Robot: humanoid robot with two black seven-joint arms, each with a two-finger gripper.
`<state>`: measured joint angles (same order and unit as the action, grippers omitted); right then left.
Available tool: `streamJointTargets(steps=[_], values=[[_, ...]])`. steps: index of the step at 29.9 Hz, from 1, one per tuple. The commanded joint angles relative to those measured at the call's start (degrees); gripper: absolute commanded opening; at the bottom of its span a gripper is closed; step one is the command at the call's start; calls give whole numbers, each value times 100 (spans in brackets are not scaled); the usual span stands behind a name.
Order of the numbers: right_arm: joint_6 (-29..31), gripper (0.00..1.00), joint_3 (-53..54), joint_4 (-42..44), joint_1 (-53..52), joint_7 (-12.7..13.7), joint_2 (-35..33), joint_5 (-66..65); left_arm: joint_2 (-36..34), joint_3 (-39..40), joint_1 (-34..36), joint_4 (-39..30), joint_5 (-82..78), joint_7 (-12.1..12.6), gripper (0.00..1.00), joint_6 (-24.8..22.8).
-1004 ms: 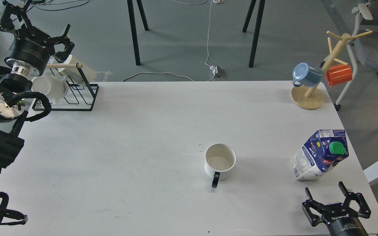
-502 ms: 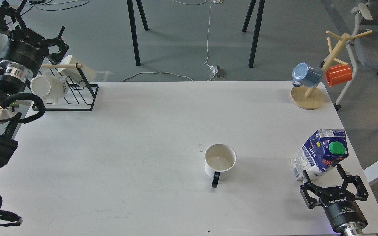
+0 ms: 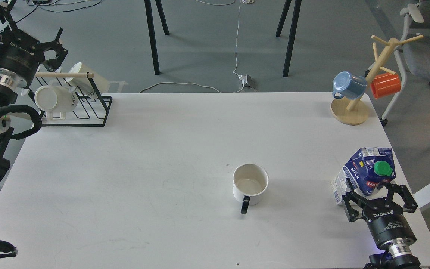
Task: Place cup and milk with both arms
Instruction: 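Grasp the milk carton with the right gripper and slide it beside the mug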
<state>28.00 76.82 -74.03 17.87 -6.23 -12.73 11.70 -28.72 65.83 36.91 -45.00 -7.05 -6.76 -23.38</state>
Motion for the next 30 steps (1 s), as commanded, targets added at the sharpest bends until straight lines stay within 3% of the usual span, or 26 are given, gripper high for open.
streamJointTargets(steps=[1,3,10,30], values=[[0,44,-9,-146,-38,8,34,7,-2,0,-18,0,-7,8,99,9],[0,39,-27,-330,32,8,25,7,-2,-8,-52,0,-7,8,99,18],[0,39,-263,-964,253,17,139,7,-2,-8,-70,0,-24,8,99,36],[0,45,-1644,-164,-609,52,1009,-248,-161,-123,-88,0,-68,0,99,27]])
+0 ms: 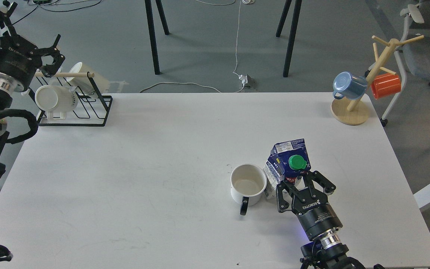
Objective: Place cup and milk with both arms
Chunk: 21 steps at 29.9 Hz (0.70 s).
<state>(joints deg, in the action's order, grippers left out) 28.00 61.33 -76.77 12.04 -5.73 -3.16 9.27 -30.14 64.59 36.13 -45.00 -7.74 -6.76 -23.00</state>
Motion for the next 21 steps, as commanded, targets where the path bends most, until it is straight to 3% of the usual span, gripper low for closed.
streamJointTargets(steps=[1,3,5,10,21], values=[[0,45,-112,145,-53,2,53,-13,-19,-8,-9,0,0,0,99,-12],[0,47,-130,250,-79,-7,62,-13,-19,-8,-9,0,0,0,99,-12],[0,56,-138,329,-88,2,53,-13,-19,-8,-9,0,0,0,99,-12],[0,93,-130,329,-70,2,18,-5,-19,-8,-9,0,-8,0,99,-12],[0,98,-33,259,386,-7,-193,13,-10,-43,-97,-9,0,-44,99,-20]])
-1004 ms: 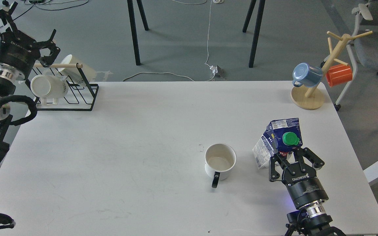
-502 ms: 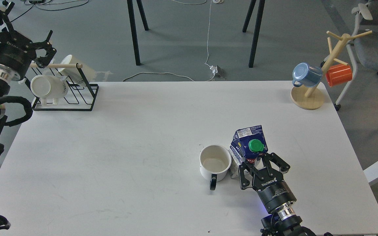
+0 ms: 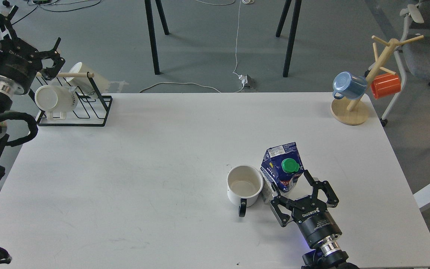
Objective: Place cup and milk with both arms
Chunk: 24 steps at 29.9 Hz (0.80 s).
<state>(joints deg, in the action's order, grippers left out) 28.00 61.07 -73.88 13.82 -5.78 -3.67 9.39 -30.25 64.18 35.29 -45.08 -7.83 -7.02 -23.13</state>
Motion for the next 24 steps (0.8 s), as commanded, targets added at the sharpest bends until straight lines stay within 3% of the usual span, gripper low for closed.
streamJointTargets(steps=[1,9,15,24], values=[[0,98,-8,-38,296,-11,-230,1,2,-2,-14,-1,9,-19,99,-7],[0,98,317,-749,1140,-20,-1196,1,19,25,-5,-1,36,-28,99,1],[0,98,1476,-926,1070,-20,-2119,1,63,60,-5,-1,88,-10,99,1],[0,98,2489,-356,-1274,-46,-2367,-7,502,104,-31,8,97,-54,99,10]])
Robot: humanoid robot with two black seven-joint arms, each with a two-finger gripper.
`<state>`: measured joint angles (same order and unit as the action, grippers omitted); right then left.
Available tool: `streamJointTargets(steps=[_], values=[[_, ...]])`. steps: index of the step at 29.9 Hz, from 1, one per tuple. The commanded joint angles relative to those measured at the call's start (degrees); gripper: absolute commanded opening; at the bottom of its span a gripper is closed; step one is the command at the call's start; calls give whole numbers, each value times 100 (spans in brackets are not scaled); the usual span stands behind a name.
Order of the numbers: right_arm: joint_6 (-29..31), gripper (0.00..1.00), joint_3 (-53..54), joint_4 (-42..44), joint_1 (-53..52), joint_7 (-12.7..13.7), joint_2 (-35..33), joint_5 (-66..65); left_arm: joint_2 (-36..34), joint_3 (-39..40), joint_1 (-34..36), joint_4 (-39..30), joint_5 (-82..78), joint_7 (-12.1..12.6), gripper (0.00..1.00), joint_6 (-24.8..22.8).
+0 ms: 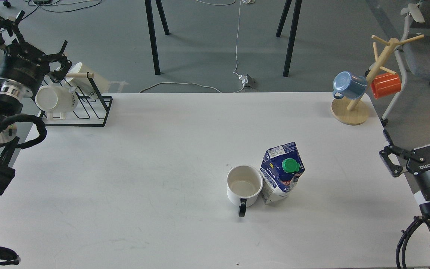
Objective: Place cup and milk with both arms
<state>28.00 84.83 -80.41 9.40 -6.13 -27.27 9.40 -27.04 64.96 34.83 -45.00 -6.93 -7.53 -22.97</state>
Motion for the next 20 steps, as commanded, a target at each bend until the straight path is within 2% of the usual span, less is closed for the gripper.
streamJointTargets(steps=[1,8,11,15,20], values=[[0,98,69,489,-1226,-11,-15,-17,225,43,15,0,16,-3,99,3],[0,99,-834,2044,-3722,41,-15,-79,348,148,15,0,253,33,99,-6],[0,99,-1231,2747,-4462,15,46,-70,348,148,50,0,297,50,99,-6],[0,99,-1302,3259,-4868,-11,222,-70,348,140,76,0,297,59,99,3],[0,99,-1320,3303,-4922,-11,328,-70,305,140,85,0,297,59,99,3]])
